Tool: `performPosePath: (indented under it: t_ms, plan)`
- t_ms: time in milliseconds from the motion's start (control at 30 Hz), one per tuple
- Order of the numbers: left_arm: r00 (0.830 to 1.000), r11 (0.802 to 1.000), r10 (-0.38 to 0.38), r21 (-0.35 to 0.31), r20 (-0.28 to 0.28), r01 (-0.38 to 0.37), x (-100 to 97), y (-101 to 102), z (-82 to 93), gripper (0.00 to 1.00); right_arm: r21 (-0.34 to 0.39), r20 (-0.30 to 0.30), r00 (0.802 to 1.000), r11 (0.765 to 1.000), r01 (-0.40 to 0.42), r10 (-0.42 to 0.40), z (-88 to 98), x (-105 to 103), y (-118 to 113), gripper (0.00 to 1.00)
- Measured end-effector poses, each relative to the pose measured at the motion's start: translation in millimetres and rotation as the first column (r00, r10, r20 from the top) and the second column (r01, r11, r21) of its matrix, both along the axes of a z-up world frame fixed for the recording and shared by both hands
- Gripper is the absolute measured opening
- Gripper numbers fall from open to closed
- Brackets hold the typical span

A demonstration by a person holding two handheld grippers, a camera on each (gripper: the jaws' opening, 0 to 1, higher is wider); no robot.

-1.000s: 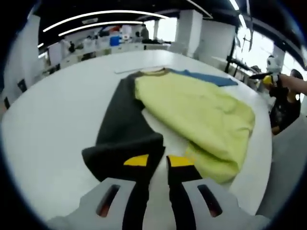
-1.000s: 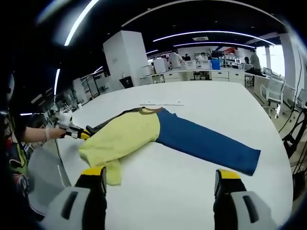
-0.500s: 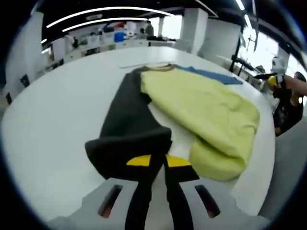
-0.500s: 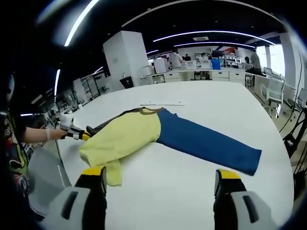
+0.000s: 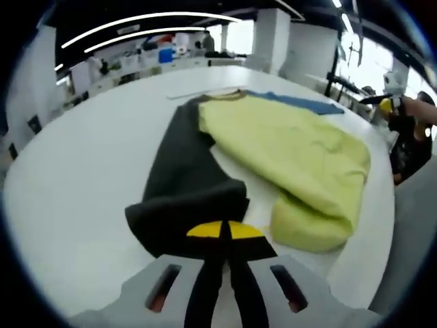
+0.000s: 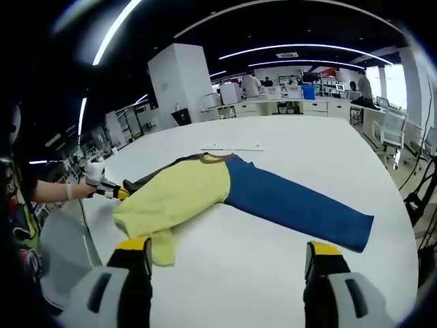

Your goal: Fold the garment on the visible template until the final outline fits inside the template.

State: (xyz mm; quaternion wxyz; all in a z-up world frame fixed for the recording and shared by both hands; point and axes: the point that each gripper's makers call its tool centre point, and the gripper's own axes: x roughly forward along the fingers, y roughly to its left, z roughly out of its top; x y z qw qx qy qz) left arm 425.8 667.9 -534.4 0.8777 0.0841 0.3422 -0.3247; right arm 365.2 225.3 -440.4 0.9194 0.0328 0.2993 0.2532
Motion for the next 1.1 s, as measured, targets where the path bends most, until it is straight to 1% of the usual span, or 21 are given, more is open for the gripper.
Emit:
performPosePath:
  t_ms: [100,167,200,233,333,467,567,667,800,867,967,1000,1033,1067,1100]
  plan:
    - [0.999,0.999,-0.039,0.008,-0.004,0.039,-2.9,-3,-2.1,0.09,0.001,0.002,1.000,1.000,-0.001,0.001,0.4,1,-1,0.93]
    - [0.999,0.998,-0.050,0.024,-0.002,0.050,-5.1,-5,-1.0,0.10,-0.001,0.002,1.000,1.000,-0.001,0.001,0.1,1,-2,0.93]
    - [0.998,0.997,-0.060,0.044,0.008,0.060,-4.8,-2,-1.4,0.09,0.001,0.001,1.000,1.000,-0.002,0.002,0.2,1,-1,0.93]
    - [0.996,0.993,-0.079,0.086,0.032,0.076,-2.9,1,-2.3,0.08,0.002,0.001,1.000,1.000,-0.002,0.002,0.4,1,-1,0.93]
    - [0.994,0.989,-0.095,0.119,0.049,0.089,-1.7,1,-4.0,0.06,0.001,0.000,1.000,1.000,-0.002,0.002,0.2,1,-2,0.93]
    - [0.995,0.990,-0.087,0.115,0.051,0.081,-1.0,1,-3.2,0.05,0.002,-0.001,1.000,1.000,0.002,-0.002,-0.5,0,-3,0.92]
    - [0.996,0.992,-0.066,0.115,0.056,0.059,1.4,3,-2.8,0.01,0.004,0.000,1.000,1.000,0.003,-0.003,-0.8,0,-3,0.92]
    - [0.997,0.993,-0.055,0.105,0.048,0.050,0.9,2,-2.4,0.00,0.002,-0.002,1.000,1.000,0.001,-0.001,-1.5,-2,0,0.92]
    - [1.000,0.998,-0.005,0.069,0.022,0.003,1.1,2,-2.3,0.00,0.005,-0.006,1.000,1.000,0.001,0.000,-3.5,-2,1,0.92]
    - [1.000,0.999,0.030,0.040,0.001,-0.030,1.1,3,-2.1,0.00,0.005,-0.006,1.000,1.000,-0.002,0.002,-3.7,-3,3,0.92]
    - [0.999,0.999,0.033,0.031,-0.012,-0.033,0.5,8,-1.4,0.00,0.012,-0.002,1.000,1.000,-0.002,0.002,-1.8,-4,5,0.93]
    - [0.999,0.999,0.037,0.019,-0.019,-0.037,-2.9,6,1.2,0.00,0.011,-0.002,1.000,1.000,0.001,-0.001,-1.4,-4,4,0.92]
    - [0.999,0.999,0.049,-0.001,-0.015,-0.049,-2.8,6,3.8,0.00,0.007,-0.001,1.000,1.000,0.002,-0.002,-1.4,-4,4,0.92]
    - [0.997,0.997,0.070,-0.035,-0.016,-0.070,-2.2,6,7.4,0.00,0.008,0.001,1.000,1.000,-0.001,0.001,-0.8,-3,3,0.92]
    - [0.997,0.995,0.082,-0.054,-0.013,-0.082,-1.7,7,12.0,0.00,0.009,0.002,1.000,1.000,0.000,0.000,-0.5,-3,3,0.92]
